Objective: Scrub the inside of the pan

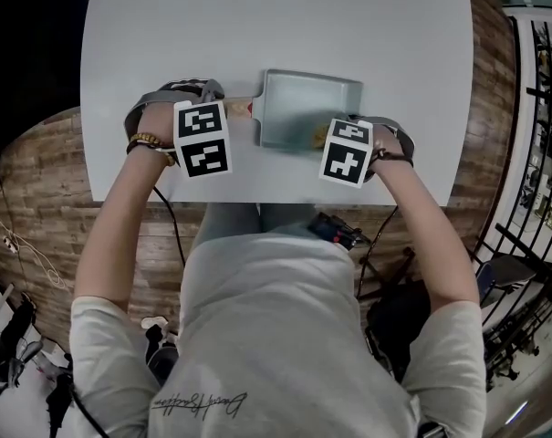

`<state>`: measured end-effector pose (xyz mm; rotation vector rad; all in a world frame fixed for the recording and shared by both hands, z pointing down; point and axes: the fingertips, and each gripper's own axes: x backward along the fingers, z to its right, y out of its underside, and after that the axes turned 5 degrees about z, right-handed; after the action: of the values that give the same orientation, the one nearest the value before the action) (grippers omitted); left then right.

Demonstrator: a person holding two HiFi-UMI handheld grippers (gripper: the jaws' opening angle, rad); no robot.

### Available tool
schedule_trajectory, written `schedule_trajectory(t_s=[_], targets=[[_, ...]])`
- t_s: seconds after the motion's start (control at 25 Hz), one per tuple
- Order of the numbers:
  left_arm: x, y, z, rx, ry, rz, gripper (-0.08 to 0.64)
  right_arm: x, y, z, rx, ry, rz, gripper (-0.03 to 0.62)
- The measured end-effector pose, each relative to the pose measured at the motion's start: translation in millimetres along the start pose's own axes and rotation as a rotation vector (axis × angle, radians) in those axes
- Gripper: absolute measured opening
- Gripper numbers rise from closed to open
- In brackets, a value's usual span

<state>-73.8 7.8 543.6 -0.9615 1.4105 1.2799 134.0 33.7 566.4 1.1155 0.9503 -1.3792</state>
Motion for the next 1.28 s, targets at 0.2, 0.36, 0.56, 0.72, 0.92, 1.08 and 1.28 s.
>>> schedule_trajectory(t_s=[0.2, 0.36, 0.56, 0.72, 0.92, 1.08, 1.28], targets=[[-1, 0, -1, -0.017, 0.019, 0.005, 0.153, -1, 0, 2, -0.007, 0.014, -0.007, 0.067], [-2, 0, -1, -0.024, 0.015, 0.01, 0.158, -2, 1, 3, -0.002, 0.026, -0.011, 0.067], [0, 2, 0, -0.021, -0.001, 0.02, 0.176, -3, 0, 2, -0.005, 0.036, -0.013, 0.067], [4, -6, -3, -0.019, -0.015, 0.022, 0.178, -2, 7, 2, -0.019, 0.02, -0.01, 0.067], [14, -22, -6, -0.02, -0.033, 0.039, 0.178, 0, 14, 6, -0.053, 0.034, 0.016, 0.068], [28, -29, -9, 0.036, -0.058, 0.099, 0.111, -2, 9, 9, -0.081, 0.059, 0.034, 0.069], [42, -35, -5, 0.092, -0.113, 0.172, 0.018, 5, 2, 15, -0.145, 0.116, 0.097, 0.068]])
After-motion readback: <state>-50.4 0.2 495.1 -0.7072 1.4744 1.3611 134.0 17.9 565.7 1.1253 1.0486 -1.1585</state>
